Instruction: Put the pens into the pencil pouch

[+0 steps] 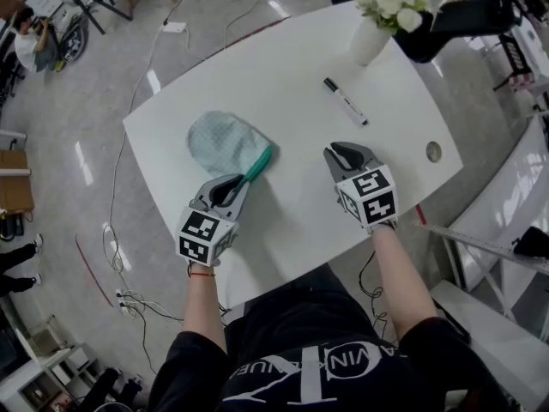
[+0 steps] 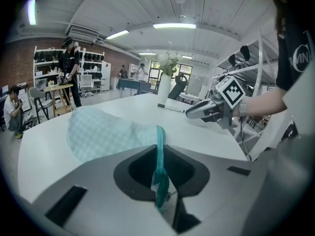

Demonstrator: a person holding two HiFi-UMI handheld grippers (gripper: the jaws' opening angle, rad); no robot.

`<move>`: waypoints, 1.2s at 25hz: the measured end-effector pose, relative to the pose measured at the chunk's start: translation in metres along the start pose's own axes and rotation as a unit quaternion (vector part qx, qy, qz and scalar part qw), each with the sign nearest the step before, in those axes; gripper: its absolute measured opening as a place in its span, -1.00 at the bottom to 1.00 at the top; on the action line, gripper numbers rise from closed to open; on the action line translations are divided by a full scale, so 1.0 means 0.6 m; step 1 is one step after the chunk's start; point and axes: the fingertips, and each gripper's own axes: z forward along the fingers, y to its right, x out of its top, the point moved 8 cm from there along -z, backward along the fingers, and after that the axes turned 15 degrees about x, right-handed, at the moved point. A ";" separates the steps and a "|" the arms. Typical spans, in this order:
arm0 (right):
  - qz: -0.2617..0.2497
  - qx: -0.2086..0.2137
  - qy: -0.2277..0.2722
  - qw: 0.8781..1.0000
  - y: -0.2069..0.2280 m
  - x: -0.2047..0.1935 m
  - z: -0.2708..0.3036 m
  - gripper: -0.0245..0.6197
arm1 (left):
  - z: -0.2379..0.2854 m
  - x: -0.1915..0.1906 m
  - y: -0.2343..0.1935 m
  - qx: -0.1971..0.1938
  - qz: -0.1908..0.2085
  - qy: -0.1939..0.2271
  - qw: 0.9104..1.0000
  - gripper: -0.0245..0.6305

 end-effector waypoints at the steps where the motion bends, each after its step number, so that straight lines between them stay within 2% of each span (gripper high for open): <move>1: 0.001 -0.007 0.000 1.000 0.011 0.001 -0.003 -0.72 | 0.000 0.000 0.000 0.001 -0.001 0.000 1.000 -0.79; 8: -0.015 -0.053 -0.010 0.998 0.077 0.015 -0.021 -0.67 | -0.001 -0.003 -0.002 0.006 -0.007 0.003 1.000 -0.79; 15: -0.020 -0.087 -0.021 0.996 0.134 0.020 -0.023 -0.51 | -0.006 -0.002 -0.006 0.008 -0.014 0.008 1.000 -0.79; 22: -0.019 -0.093 -0.050 0.994 0.167 0.015 -0.006 -0.49 | -0.007 -0.001 -0.008 0.005 -0.026 0.014 1.000 -0.79; 30: 0.000 -0.081 -0.067 0.994 0.184 0.013 0.005 -0.53 | -0.007 0.000 -0.005 0.003 -0.034 0.016 0.999 -0.79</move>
